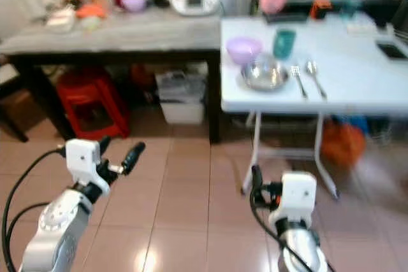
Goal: Setting the table
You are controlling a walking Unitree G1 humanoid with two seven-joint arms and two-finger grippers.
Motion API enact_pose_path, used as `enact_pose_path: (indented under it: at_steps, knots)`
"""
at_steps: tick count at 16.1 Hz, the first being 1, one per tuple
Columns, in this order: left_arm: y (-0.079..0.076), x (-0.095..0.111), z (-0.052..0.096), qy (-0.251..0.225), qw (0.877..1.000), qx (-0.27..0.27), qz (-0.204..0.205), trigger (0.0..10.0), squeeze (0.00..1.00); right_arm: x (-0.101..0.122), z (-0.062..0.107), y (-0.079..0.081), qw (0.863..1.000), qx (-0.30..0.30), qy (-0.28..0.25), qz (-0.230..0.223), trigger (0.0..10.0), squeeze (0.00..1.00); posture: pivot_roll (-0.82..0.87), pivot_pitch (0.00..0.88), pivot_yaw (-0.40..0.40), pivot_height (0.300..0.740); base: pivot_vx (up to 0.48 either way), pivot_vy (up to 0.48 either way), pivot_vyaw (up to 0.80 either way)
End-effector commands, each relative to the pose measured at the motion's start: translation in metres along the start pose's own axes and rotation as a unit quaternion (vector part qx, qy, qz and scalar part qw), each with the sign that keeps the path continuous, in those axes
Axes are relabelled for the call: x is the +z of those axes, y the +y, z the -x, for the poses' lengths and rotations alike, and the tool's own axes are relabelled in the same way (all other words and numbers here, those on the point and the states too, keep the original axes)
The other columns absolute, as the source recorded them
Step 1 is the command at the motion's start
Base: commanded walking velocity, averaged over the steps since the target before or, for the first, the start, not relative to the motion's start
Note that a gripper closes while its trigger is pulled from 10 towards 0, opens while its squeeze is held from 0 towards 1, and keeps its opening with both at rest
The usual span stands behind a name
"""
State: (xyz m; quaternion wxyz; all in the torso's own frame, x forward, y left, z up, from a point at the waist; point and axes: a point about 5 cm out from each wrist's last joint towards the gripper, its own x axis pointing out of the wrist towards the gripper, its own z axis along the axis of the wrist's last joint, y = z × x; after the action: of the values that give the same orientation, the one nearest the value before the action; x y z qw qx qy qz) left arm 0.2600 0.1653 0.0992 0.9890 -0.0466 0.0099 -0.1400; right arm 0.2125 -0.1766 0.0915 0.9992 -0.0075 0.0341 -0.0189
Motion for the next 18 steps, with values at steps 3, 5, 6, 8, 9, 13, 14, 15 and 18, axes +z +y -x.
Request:
enact_pose_path:
  at_steps: [3,5,6,8,9,13,14,15,18]
  knots:
    - [-0.0006,-0.0023,0.0010,0.006,1.000,-0.005,0.003,10.0,0.00,0.0029,-0.0008,0.0017,1.000,0.002,-0.007,0.004,10.0,0.00,0.00,0.000,0.049,0.740,0.458,0.000,0.00]
    - [-0.0009,-0.0026,0.0006,0.006,1.000,-0.007,0.004,10.0,0.00,0.0025,-0.0013,0.0008,1.000,0.002,-0.006,0.007,10.0,0.00,0.00,0.000,0.049,0.740,0.458,0.000,0.00]
    - [-0.0009,-0.0027,0.0010,0.007,1.000,-0.007,0.004,10.0,0.00,0.0025,-0.0012,0.0009,1.000,0.002,-0.007,0.007,10.0,0.00,0.00,0.000,0.048,0.740,0.458,0.000,0.00]
    - [-0.0010,-0.0030,0.0022,0.008,1.000,-0.007,0.004,10.0,0.00,0.0022,-0.0017,0.0018,1.000,0.003,-0.007,0.008,10.0,0.00,0.01,0.000,0.049,0.740,0.458,0.000,0.00]
    - [-0.0011,-0.0032,0.0024,0.009,1.000,-0.006,0.004,10.0,0.00,0.0024,-0.0015,0.0026,1.000,0.004,-0.008,0.008,10.0,0.00,0.01,0.000,0.049,0.740,0.458,0.000,0.00]
    - [0.0006,-0.0033,0.0042,0.012,1.000,-0.004,0.004,10.0,0.00,0.0049,0.0004,0.0057,1.000,0.015,-0.011,0.013,10.0,0.00,0.01,0.000,0.044,0.740,0.416,0.000,0.00]
    - [0.0011,-0.0034,0.0046,0.012,1.000,-0.003,0.004,10.0,0.00,0.0062,-0.0002,0.0066,1.000,0.018,-0.013,0.014,10.0,0.00,0.01,0.000,0.042,0.740,0.401,0.000,0.00]
    - [0.0011,-0.0033,0.0047,0.012,1.000,-0.003,0.003,10.0,0.00,0.0074,-0.0009,0.0073,1.000,0.022,-0.015,0.015,10.0,0.00,0.01,0.000,0.042,0.740,0.401,0.000,0.00]
    - [-0.0001,-0.0030,0.0041,0.010,1.000,-0.005,0.003,10.0,0.00,0.0101,-0.0025,0.0098,0.999,0.036,-0.021,0.018,10.0,0.00,0.01,0.000,0.039,0.740,0.456,0.000,0.00]
